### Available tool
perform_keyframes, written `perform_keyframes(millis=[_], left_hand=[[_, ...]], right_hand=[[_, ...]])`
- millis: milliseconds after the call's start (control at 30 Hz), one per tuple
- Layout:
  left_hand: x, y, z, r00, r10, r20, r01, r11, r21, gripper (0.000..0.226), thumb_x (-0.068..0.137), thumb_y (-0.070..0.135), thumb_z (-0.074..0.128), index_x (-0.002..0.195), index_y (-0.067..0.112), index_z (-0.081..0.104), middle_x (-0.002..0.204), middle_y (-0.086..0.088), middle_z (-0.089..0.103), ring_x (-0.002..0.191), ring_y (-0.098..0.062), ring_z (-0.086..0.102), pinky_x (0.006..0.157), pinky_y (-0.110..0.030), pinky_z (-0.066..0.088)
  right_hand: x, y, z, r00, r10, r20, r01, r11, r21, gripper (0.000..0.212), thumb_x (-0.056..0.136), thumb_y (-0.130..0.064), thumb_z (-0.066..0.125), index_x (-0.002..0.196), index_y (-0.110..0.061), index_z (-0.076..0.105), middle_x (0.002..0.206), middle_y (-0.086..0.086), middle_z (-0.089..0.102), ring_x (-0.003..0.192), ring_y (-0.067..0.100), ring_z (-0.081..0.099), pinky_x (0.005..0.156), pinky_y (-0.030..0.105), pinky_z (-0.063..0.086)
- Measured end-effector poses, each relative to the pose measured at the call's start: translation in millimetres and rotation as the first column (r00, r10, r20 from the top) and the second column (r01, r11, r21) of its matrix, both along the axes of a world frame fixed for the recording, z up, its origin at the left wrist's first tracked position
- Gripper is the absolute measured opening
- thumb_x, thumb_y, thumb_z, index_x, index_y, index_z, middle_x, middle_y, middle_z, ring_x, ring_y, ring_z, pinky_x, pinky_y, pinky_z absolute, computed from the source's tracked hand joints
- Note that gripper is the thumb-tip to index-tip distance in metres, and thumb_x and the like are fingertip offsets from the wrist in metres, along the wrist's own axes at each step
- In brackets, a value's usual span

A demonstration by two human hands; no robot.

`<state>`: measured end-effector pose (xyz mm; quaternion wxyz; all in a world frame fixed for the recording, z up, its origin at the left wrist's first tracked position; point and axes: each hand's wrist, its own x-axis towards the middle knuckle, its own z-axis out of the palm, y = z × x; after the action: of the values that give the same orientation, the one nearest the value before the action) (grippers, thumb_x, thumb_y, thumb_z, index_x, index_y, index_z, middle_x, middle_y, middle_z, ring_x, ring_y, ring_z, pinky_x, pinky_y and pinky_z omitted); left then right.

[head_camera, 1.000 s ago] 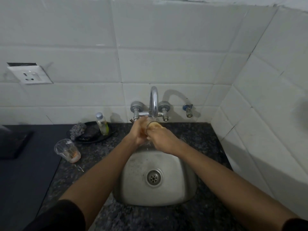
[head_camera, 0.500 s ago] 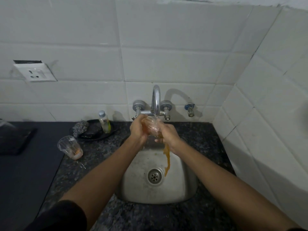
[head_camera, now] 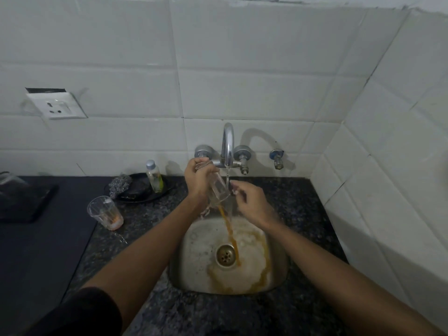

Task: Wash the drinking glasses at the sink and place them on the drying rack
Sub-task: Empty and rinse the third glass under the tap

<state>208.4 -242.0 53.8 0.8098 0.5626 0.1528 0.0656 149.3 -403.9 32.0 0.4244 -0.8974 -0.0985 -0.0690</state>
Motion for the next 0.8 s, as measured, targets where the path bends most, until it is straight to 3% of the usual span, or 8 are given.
perform_keyframes(millis=[133, 233, 300, 400, 500, 600, 700, 800], left_hand=[[4, 0, 8, 0.998, -0.018, 0.068, 0.016, 0.999, 0.029, 0.033, 0.068, -0.014, 0.067, 0.095, 0.004, 0.065, 0.083, -0.006, 0.067, 0.073, -0.019, 0.066, 0.063, -0.035, 0.056], [8, 1, 9, 0.999, -0.009, 0.046, 0.010, 0.999, -0.039, 0.029, 0.061, -0.005, 0.074, 0.085, 0.009, 0.067, 0.082, -0.012, 0.067, 0.075, -0.030, 0.065, 0.069, -0.042, 0.056], [11, 3, 7, 1.000, -0.016, -0.023, 0.014, 0.995, -0.097, 0.036, 0.049, 0.009, 0.081, 0.083, 0.011, 0.069, 0.085, -0.014, 0.069, 0.078, -0.033, 0.066, 0.074, -0.048, 0.057], [7, 3, 5, 0.962, -0.234, -0.141, 0.193, 0.948, -0.253, 0.052, 0.039, 0.034, 0.085, 0.081, 0.010, 0.068, 0.084, -0.014, 0.068, 0.071, -0.030, 0.065, 0.067, -0.038, 0.055], [-2, 0, 12, 0.940, -0.316, -0.131, 0.263, 0.912, -0.315, 0.028, 0.080, 0.031, 0.063, 0.061, 0.012, 0.067, 0.066, -0.006, 0.063, 0.057, -0.021, 0.061, 0.065, -0.032, 0.050], [-1, -3, 4, 0.916, -0.391, -0.087, 0.332, 0.863, -0.380, 0.058, 0.098, 0.025, 0.039, 0.048, 0.015, 0.065, 0.057, -0.001, 0.063, 0.055, -0.016, 0.061, 0.069, -0.033, 0.047], [-2, -3, -4, 0.913, -0.400, -0.077, 0.350, 0.866, -0.357, 0.055, 0.103, 0.034, 0.040, 0.064, 0.012, 0.071, 0.071, -0.005, 0.069, 0.066, -0.020, 0.067, 0.072, -0.034, 0.051], [4, -5, -10, 0.912, -0.392, -0.123, 0.355, 0.903, -0.244, 0.056, 0.095, 0.057, 0.063, 0.107, 0.002, 0.070, 0.094, -0.013, 0.072, 0.085, -0.028, 0.070, 0.074, -0.037, 0.057]], right_hand=[[-7, 3, -7, 0.909, 0.252, 0.332, -0.150, 0.941, -0.303, 0.047, 0.103, -0.003, 0.055, 0.149, -0.002, 0.053, 0.148, 0.015, 0.057, 0.139, 0.025, 0.052, 0.117, 0.032, 0.042], [1, 3, -18, 0.831, 0.354, 0.428, -0.162, 0.892, -0.423, 0.048, 0.104, -0.005, 0.057, 0.151, 0.003, 0.049, 0.155, 0.019, 0.049, 0.146, 0.029, 0.046, 0.118, 0.041, 0.041], [3, 4, -19, 0.811, 0.354, 0.467, -0.155, 0.898, -0.412, 0.050, 0.104, -0.002, 0.058, 0.152, 0.002, 0.046, 0.158, 0.020, 0.045, 0.149, 0.029, 0.042, 0.118, 0.042, 0.041], [4, 12, -15, 0.803, 0.288, 0.523, -0.124, 0.937, -0.325, 0.053, 0.101, 0.004, 0.062, 0.151, 0.003, 0.047, 0.159, 0.020, 0.045, 0.152, 0.027, 0.039, 0.120, 0.041, 0.040], [14, 17, -9, 0.777, 0.299, 0.553, -0.139, 0.939, -0.314, 0.049, 0.097, 0.009, 0.063, 0.145, 0.002, 0.057, 0.151, 0.019, 0.055, 0.145, 0.027, 0.049, 0.116, 0.042, 0.045], [29, 15, -3, 0.752, 0.348, 0.560, -0.142, 0.915, -0.377, 0.050, 0.089, 0.012, 0.070, 0.137, 0.000, 0.064, 0.139, 0.018, 0.065, 0.131, 0.027, 0.063, 0.106, 0.042, 0.054], [33, 18, 9, 0.815, 0.225, 0.535, -0.094, 0.961, -0.261, 0.038, 0.094, -0.001, 0.062, 0.132, -0.003, 0.069, 0.126, 0.017, 0.072, 0.115, 0.026, 0.072, 0.098, 0.038, 0.060], [34, 12, 12, 0.774, 0.260, 0.577, -0.064, 0.939, -0.339, 0.040, 0.087, 0.003, 0.075, 0.126, -0.002, 0.072, 0.121, 0.015, 0.075, 0.108, 0.026, 0.075, 0.093, 0.035, 0.061]])
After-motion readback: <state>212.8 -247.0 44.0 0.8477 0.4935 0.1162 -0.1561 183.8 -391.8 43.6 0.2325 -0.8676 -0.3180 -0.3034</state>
